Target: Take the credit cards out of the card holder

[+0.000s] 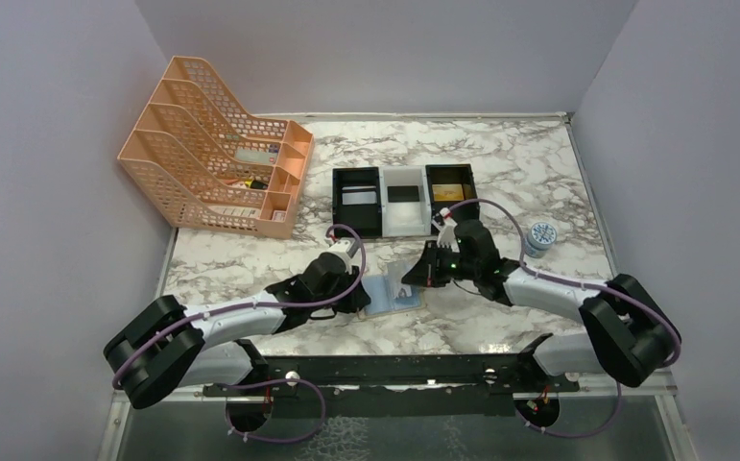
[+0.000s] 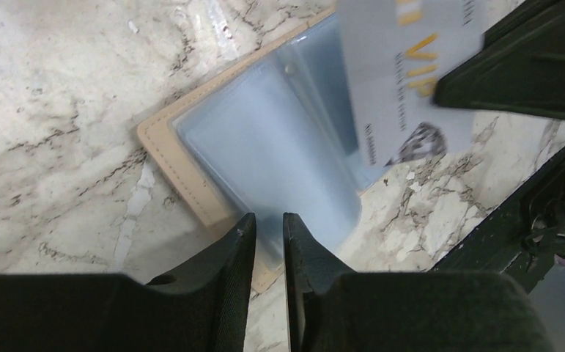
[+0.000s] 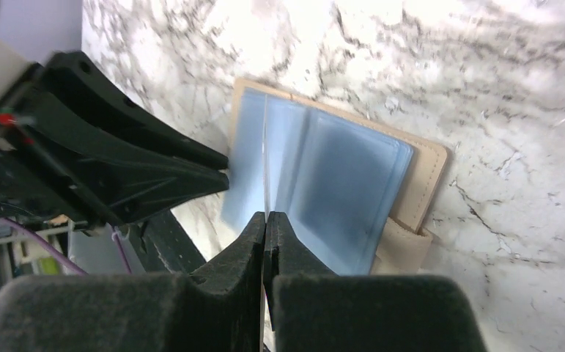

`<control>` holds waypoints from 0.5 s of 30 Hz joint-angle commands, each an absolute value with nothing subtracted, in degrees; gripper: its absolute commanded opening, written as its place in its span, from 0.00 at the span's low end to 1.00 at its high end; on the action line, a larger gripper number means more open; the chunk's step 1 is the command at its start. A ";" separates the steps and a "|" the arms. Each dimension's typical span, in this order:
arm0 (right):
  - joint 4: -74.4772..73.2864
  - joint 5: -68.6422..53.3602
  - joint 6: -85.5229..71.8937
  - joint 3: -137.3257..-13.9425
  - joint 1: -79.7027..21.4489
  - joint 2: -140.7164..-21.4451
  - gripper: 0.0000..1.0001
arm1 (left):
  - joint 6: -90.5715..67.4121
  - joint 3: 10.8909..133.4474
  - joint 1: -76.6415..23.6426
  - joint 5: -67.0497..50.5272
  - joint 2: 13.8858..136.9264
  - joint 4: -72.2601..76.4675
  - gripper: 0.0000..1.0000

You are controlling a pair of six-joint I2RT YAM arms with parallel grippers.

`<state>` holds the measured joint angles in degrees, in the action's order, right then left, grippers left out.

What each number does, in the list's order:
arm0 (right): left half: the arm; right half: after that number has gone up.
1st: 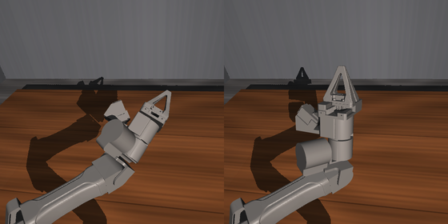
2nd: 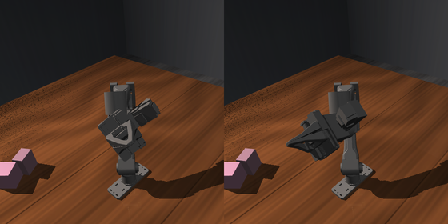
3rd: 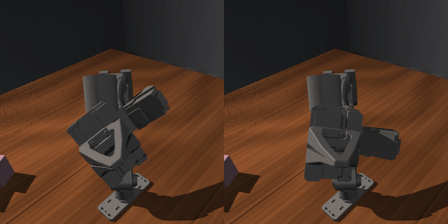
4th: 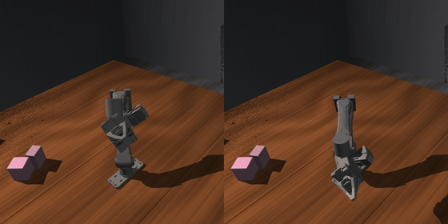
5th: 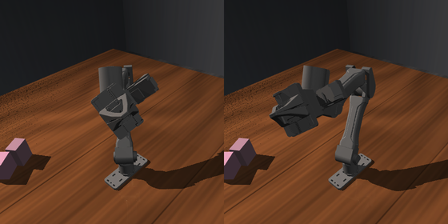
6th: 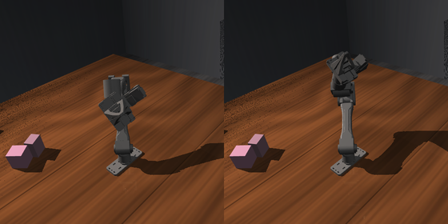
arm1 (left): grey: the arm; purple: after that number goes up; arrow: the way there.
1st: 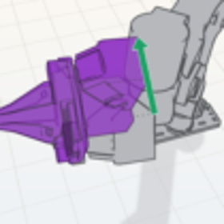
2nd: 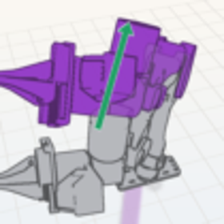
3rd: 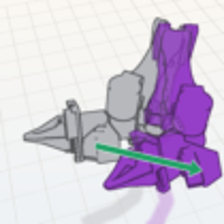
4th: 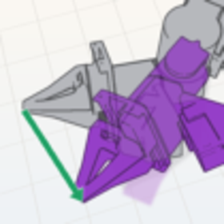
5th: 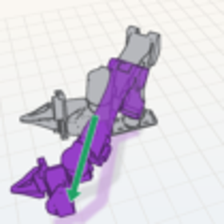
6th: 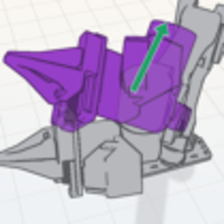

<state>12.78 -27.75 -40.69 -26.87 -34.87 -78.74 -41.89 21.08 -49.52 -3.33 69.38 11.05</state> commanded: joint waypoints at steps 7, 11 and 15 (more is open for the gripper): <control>4.16 -18.86 -33.25 -30.92 -35.16 -66.82 0.01 | -40.72 22.56 -49.69 3.04 60.92 1.68 0.33; 4.83 -19.46 -31.24 -31.07 -35.16 -63.95 0.01 | -40.31 22.93 -49.64 4.65 59.01 -0.49 0.40; 5.92 -21.53 -29.34 -30.85 -35.16 -61.54 0.01 | -39.68 23.81 -49.65 5.94 58.01 -3.31 0.47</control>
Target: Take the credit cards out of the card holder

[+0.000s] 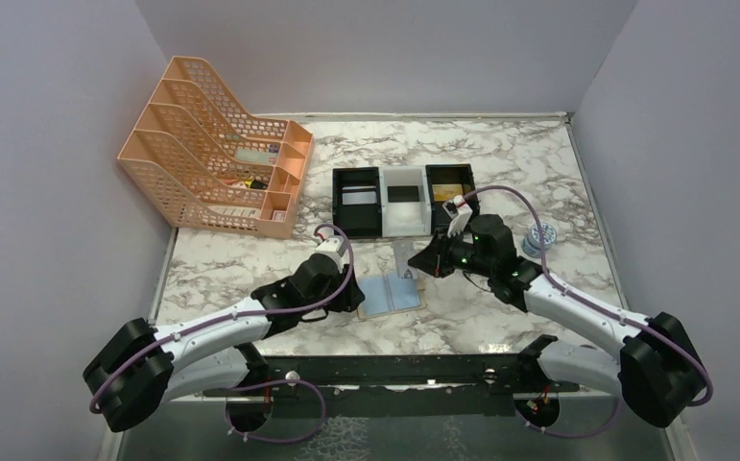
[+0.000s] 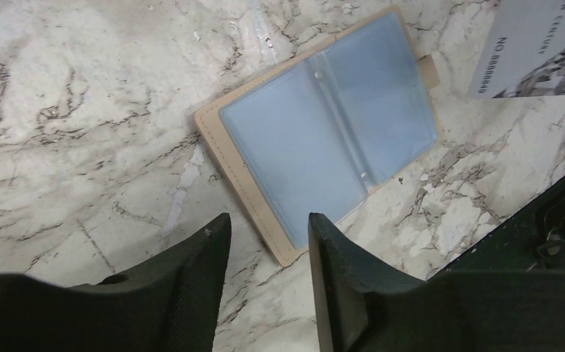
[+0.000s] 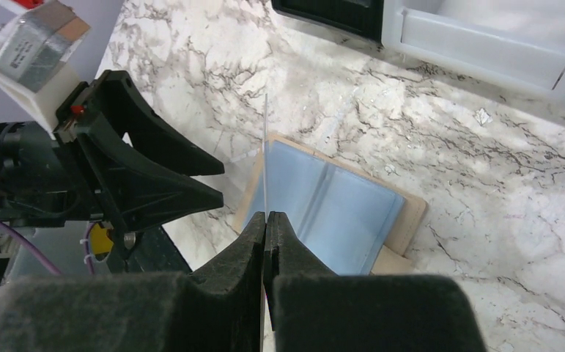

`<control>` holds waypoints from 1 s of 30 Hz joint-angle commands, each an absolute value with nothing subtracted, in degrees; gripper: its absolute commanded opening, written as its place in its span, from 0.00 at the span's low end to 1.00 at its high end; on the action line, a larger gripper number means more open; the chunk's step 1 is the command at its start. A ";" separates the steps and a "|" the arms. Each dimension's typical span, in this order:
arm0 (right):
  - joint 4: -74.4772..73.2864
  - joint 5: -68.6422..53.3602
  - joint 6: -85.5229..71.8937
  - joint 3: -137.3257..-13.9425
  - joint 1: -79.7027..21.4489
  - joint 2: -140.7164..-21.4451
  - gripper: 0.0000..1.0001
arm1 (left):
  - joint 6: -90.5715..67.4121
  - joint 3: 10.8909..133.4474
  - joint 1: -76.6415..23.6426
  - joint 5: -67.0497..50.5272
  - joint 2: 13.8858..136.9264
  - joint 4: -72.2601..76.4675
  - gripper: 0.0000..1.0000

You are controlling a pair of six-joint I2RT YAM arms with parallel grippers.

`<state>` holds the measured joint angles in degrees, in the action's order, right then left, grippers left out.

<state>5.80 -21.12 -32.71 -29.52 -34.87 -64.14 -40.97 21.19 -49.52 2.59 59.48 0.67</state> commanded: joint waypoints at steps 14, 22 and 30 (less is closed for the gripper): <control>4.72 -6.49 -16.30 -33.97 -48.54 -58.86 0.01 | -37.67 33.68 -46.62 14.19 59.24 -18.47 0.94; 6.25 9.56 -4.25 -35.64 -54.25 -60.01 0.01 | -35.81 40.00 -31.73 11.28 55.65 -24.63 0.99; 13.26 18.25 11.42 -36.74 -54.36 -62.78 0.01 | -29.12 51.53 -29.37 8.80 53.46 -34.87 0.99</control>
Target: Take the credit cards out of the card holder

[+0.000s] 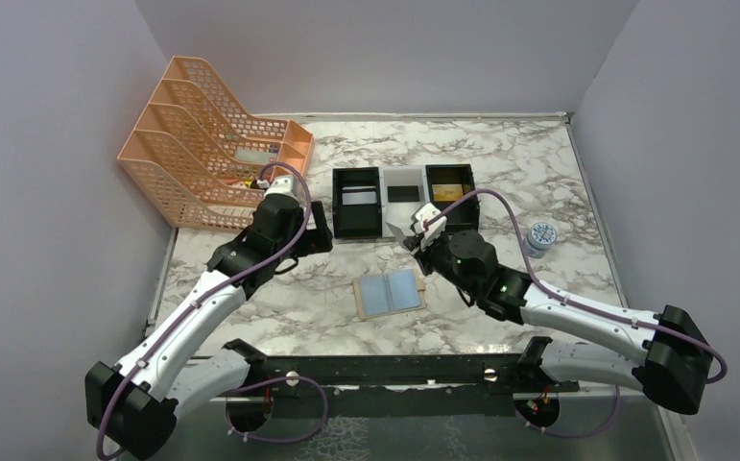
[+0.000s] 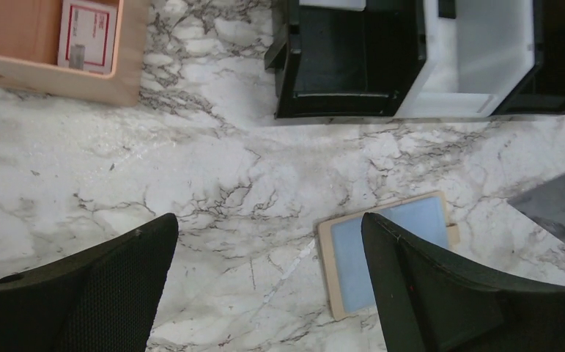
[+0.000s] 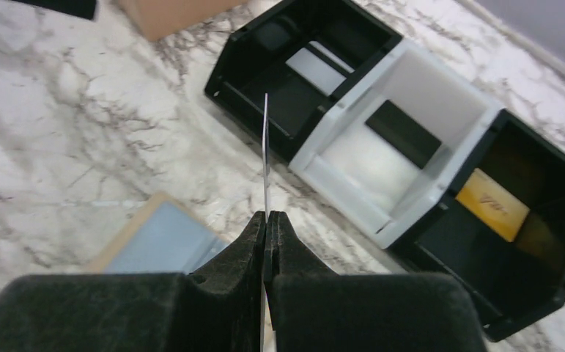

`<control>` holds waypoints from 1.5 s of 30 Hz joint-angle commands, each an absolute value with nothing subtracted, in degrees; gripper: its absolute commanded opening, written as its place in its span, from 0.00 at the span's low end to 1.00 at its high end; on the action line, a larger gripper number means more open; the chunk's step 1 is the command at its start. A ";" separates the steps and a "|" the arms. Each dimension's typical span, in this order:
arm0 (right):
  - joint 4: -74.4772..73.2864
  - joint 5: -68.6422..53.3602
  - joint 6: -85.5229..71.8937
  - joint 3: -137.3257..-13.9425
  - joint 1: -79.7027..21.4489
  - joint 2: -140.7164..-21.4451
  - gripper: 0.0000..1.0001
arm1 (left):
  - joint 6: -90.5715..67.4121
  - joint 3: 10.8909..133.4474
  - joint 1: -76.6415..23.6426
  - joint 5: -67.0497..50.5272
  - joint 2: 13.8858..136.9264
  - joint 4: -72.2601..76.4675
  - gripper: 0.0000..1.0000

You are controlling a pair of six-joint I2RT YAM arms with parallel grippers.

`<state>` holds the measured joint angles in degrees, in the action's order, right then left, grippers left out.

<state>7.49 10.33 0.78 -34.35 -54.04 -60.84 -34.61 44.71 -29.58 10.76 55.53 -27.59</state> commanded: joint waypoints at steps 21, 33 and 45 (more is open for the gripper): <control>11.58 21.98 29.05 -65.26 -54.22 -96.37 0.01 | -27.10 43.16 -29.36 21.66 40.83 -33.83 0.99; 12.82 20.29 39.60 -73.66 -52.70 -108.59 0.01 | -26.98 42.98 -29.36 21.09 38.97 -33.83 0.99; 8.91 20.98 39.15 -79.56 -50.17 -117.04 0.01 | -26.71 42.81 -29.34 21.20 37.43 -33.85 0.99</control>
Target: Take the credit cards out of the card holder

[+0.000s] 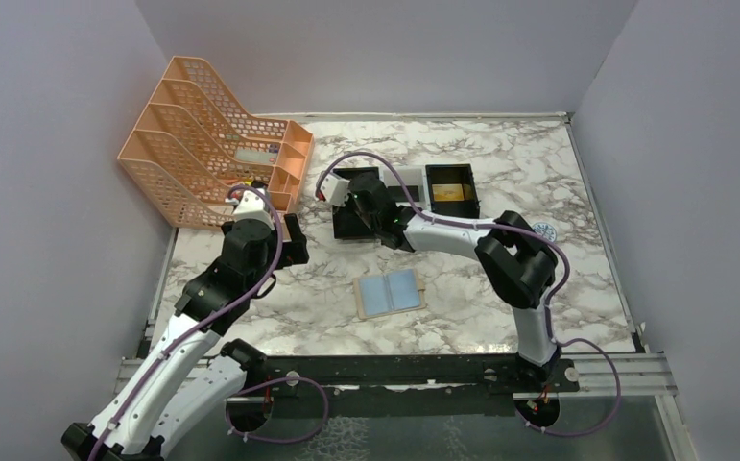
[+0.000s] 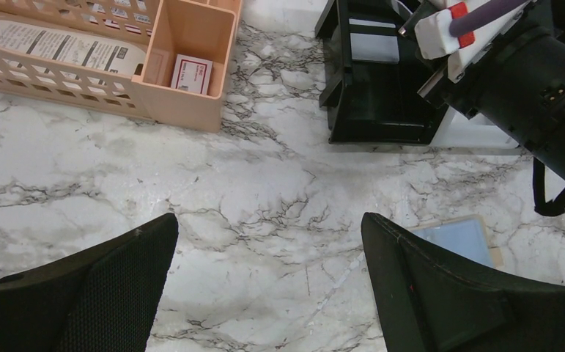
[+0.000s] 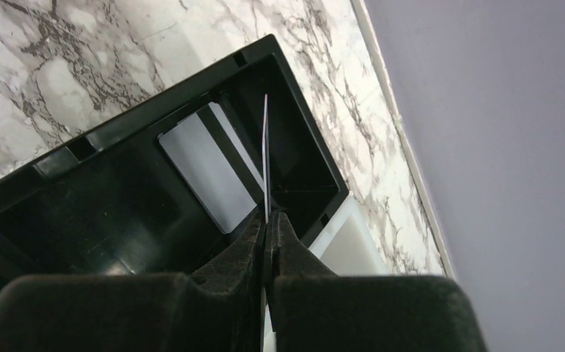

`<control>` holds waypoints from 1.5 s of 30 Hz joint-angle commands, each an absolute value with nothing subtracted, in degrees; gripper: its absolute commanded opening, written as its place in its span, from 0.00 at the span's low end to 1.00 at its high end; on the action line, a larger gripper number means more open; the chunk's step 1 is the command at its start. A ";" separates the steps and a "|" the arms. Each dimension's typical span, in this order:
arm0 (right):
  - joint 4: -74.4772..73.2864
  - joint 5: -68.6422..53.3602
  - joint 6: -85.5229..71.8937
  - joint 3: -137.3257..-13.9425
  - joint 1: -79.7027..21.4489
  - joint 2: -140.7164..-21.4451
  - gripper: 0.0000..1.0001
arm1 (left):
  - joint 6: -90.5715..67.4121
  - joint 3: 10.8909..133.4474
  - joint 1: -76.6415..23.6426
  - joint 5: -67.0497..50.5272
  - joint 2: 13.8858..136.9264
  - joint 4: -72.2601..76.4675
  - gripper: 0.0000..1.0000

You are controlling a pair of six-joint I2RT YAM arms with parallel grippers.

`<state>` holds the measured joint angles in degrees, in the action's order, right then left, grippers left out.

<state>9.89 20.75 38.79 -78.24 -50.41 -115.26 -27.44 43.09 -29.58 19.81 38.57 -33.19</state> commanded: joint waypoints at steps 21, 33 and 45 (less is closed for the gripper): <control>7.26 15.92 49.87 -85.87 -47.02 -125.43 0.02 | -26.23 42.71 -29.36 20.06 37.27 -33.88 0.99; 4.63 16.17 51.06 -88.65 -46.93 -129.07 0.08 | -26.10 42.71 -29.36 19.87 37.88 -33.90 0.99; 0.65 12.89 46.64 -87.30 -45.97 -124.87 0.41 | -25.93 42.87 -29.36 19.17 38.52 -33.89 0.99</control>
